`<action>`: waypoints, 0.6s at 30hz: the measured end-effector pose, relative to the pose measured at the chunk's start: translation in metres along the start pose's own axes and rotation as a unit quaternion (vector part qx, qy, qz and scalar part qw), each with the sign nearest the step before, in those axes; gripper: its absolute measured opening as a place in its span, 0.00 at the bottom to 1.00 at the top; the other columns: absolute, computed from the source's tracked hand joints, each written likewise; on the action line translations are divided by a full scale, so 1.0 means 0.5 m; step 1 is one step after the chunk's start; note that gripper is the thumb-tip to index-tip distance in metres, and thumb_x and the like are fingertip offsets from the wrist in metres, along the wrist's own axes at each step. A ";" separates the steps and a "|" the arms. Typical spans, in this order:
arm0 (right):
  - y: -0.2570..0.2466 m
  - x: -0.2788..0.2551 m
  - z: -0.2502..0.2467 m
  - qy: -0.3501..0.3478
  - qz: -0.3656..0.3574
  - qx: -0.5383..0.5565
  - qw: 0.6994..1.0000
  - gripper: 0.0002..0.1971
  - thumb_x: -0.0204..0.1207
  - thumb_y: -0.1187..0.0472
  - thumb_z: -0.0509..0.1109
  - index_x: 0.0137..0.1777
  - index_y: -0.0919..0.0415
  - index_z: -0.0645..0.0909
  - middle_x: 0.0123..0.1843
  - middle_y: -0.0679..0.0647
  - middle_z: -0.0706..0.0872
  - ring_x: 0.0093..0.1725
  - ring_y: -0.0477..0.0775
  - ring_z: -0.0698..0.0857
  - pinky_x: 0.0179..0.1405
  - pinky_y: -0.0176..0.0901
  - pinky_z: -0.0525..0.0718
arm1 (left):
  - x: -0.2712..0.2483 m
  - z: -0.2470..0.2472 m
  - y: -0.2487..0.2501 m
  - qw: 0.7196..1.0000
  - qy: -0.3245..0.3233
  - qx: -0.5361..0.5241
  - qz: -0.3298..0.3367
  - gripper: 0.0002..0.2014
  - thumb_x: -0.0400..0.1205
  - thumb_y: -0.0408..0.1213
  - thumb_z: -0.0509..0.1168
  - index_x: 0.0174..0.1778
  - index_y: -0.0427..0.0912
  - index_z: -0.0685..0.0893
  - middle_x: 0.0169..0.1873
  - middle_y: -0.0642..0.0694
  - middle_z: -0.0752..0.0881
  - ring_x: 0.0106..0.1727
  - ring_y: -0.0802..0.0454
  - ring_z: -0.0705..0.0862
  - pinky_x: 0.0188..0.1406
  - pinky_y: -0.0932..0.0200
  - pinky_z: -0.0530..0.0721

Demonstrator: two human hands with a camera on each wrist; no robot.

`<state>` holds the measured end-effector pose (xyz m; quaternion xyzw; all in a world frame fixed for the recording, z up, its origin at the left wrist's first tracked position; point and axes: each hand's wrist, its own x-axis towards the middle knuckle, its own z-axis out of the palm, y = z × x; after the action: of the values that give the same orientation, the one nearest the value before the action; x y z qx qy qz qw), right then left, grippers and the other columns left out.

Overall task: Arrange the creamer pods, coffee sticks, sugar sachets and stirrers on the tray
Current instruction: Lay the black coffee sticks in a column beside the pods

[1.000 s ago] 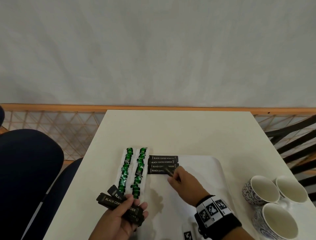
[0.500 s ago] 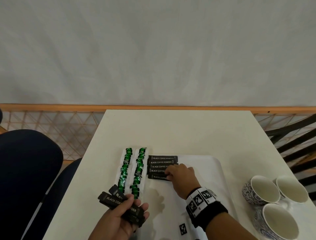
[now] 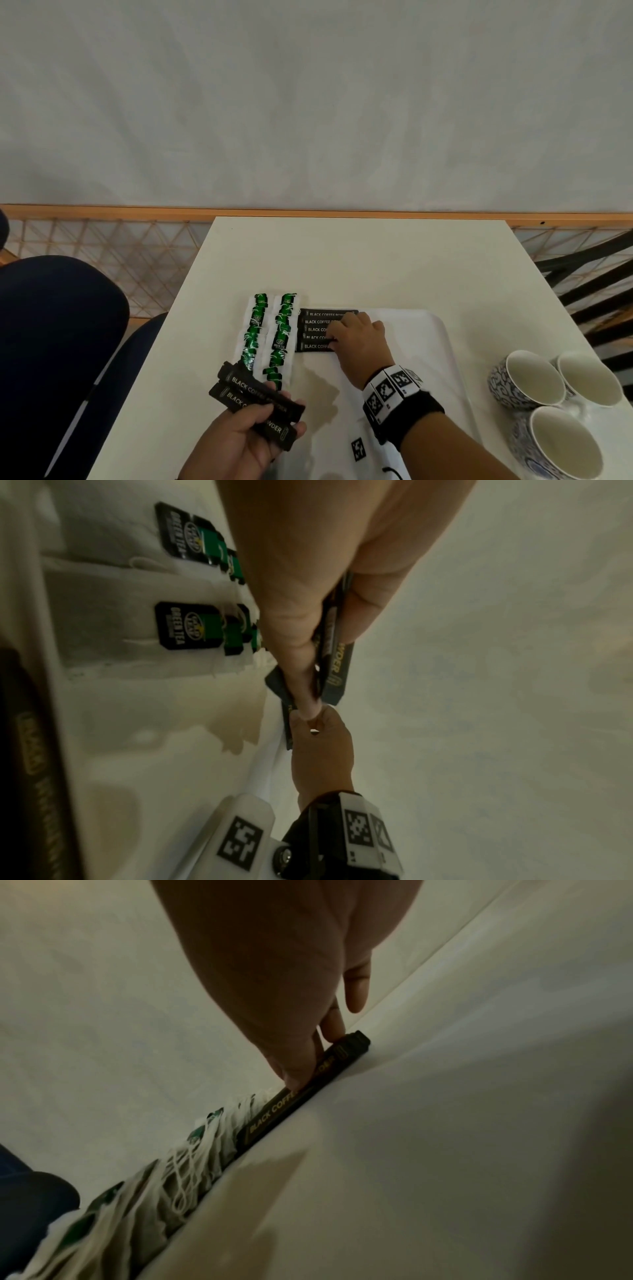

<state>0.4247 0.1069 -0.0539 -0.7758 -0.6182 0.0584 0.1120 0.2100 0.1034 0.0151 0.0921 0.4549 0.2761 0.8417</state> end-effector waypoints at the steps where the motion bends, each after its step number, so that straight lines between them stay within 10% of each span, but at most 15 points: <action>1: -0.005 -0.004 -0.004 0.010 0.005 0.012 1.000 0.07 0.79 0.55 0.65 0.55 0.50 0.79 0.53 0.50 0.80 0.56 0.58 0.77 0.52 0.53 0.71 | 0.000 -0.001 0.000 1.000 -0.001 0.000 0.003 0.12 0.82 0.18 0.50 0.50 0.29 0.79 0.39 0.28 0.86 0.33 0.27 0.88 0.26 0.30 0.86; 5: -0.046 -0.042 -0.051 -0.003 -0.008 0.227 0.974 0.07 0.82 0.50 0.63 0.48 0.50 0.80 0.43 0.40 0.80 0.44 0.39 0.76 0.45 0.35 0.74 | 0.002 -0.001 0.000 1.000 -0.003 0.012 0.022 0.10 0.80 0.18 0.53 0.51 0.27 0.79 0.31 0.28 0.87 0.31 0.30 0.89 0.27 0.30 0.86; 9: -0.101 -0.099 -0.098 -0.146 -0.028 0.399 0.905 0.07 0.76 0.47 0.72 0.47 0.49 0.83 0.37 0.43 0.85 0.35 0.36 0.82 0.38 0.28 0.80 | 0.007 -0.003 -0.007 0.998 -0.030 0.048 0.034 0.19 0.73 0.20 0.61 0.61 0.27 0.77 0.46 0.24 0.88 0.41 0.29 0.90 0.34 0.35 0.88; 18: -0.105 -0.130 -0.088 -0.100 -0.031 0.407 0.907 0.07 0.75 0.52 0.73 0.37 0.44 0.79 0.35 0.43 0.85 0.34 0.40 0.81 0.36 0.27 0.77 | -0.007 0.012 -0.014 0.995 -0.020 0.081 0.055 0.07 0.81 0.21 0.59 0.52 0.28 0.80 0.41 0.26 0.89 0.36 0.33 0.90 0.32 0.36 0.88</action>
<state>0.3701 0.0505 -0.0016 -0.6337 -0.5721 0.3788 0.3572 0.2161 0.0961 0.0181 0.1902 0.4533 0.2827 0.8236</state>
